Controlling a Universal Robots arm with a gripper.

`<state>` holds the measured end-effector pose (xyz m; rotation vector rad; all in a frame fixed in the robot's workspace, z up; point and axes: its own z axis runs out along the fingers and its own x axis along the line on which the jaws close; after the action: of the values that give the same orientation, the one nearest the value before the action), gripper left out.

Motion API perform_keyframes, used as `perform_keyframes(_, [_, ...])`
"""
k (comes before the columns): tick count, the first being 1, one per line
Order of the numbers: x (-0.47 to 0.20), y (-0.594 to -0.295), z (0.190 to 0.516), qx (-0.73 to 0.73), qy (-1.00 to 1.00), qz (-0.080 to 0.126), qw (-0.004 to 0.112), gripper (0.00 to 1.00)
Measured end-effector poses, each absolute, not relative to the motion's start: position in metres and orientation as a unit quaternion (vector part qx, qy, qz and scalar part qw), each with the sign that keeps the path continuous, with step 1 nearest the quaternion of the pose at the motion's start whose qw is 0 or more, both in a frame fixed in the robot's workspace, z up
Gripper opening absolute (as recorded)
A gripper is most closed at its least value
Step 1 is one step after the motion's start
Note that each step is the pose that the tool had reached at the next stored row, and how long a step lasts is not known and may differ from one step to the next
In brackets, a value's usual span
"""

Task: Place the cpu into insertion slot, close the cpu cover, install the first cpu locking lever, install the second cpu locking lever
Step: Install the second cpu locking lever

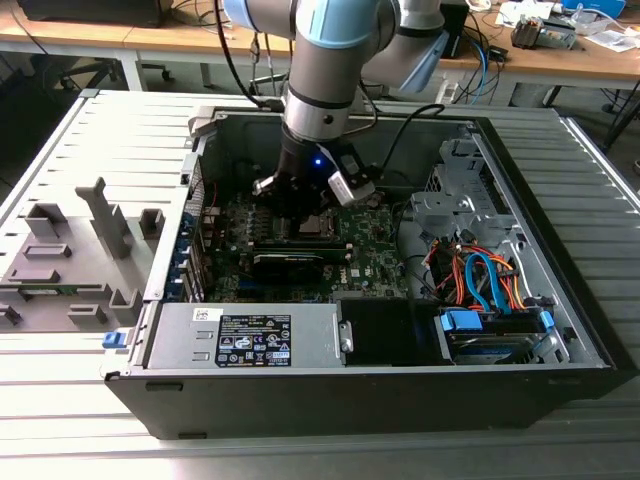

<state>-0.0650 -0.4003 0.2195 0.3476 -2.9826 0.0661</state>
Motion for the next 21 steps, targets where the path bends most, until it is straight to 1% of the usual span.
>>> perform_keyframes(2, [-0.08, -0.4, 0.219, 0.116, -0.991, 0.014, 0.067, 0.11])
perform_keyframes(5, [-0.086, -0.404, 0.217, 0.122, -0.99, 0.005, 0.066, 0.11])
perform_keyframes(17, [-0.087, -0.407, 0.214, 0.16, -0.985, -0.004, 0.065, 0.11])
perform_keyframes(21, [-0.087, -0.407, 0.213, 0.168, -0.984, -0.012, 0.063, 0.11])
